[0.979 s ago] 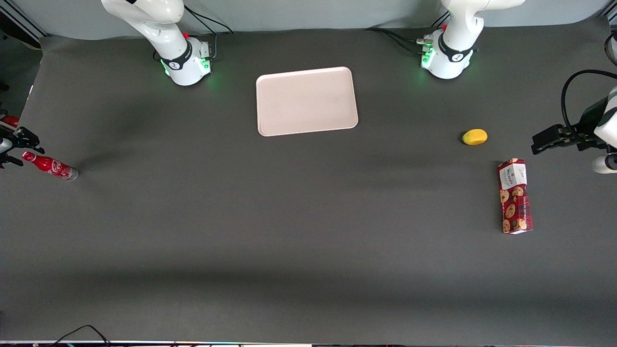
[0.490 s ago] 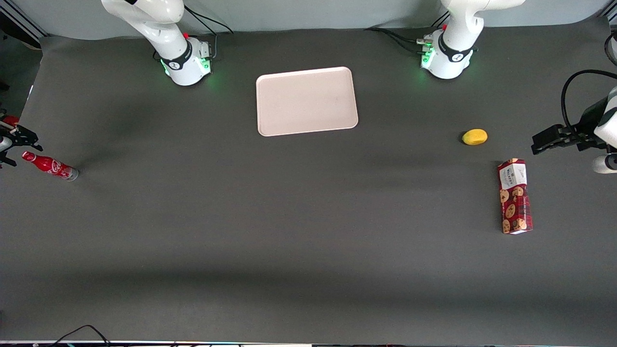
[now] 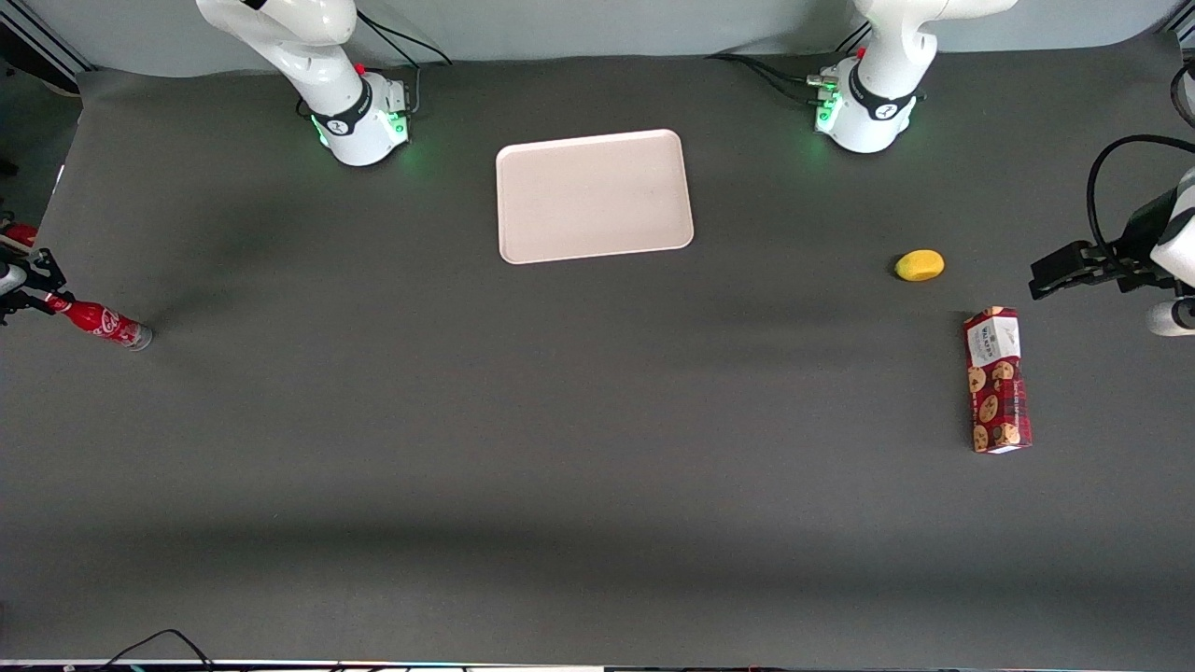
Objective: Place coke bottle on tray
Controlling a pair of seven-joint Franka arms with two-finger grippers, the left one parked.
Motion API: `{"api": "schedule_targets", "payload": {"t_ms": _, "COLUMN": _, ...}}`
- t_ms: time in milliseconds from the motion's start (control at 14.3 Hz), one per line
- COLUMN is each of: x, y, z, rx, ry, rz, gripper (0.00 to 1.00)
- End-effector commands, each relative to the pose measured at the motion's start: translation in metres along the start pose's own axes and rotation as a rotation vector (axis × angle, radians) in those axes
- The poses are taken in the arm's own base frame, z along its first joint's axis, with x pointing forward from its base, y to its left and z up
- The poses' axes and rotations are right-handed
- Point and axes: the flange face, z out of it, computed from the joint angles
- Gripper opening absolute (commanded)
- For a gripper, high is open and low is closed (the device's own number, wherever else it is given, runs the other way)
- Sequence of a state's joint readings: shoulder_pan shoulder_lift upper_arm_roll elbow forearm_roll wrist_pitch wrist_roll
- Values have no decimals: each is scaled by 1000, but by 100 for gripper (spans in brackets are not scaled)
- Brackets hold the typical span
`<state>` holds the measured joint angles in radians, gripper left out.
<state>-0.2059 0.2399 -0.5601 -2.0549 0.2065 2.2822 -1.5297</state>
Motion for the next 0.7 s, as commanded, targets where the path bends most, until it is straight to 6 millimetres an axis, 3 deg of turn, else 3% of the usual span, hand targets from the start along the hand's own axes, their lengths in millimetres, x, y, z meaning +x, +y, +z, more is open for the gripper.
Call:
{"api": "schedule_targets", "payload": {"t_ms": 0, "x": 4, "y": 2, "z": -4, "rx": -11, "ry": 20, "rz": -13, "gripper": 3}}
{"api": "schedule_targets", "payload": {"t_ms": 140, "x": 8, "y": 0, "z": -15, "rx": -13, "ry": 35, "rz": -8, "gripper": 0}}
{"api": "schedule_targets", "payload": {"t_ms": 280, "x": 23, "y": -8, "z": -42, "rx": 3, "ry": 57, "rz": 9, "gripper": 0}}
{"api": "schedule_targets", "payload": {"t_ms": 420, "x": 35, "y": -15, "z": -86, "rx": 16, "ry": 6, "rz": 51, "gripper": 0}}
{"api": "schedule_targets", "payload": {"t_ms": 629, "x": 85, "y": -47, "z": -162, "rx": 22, "ry": -35, "rz": 59, "gripper": 0}}
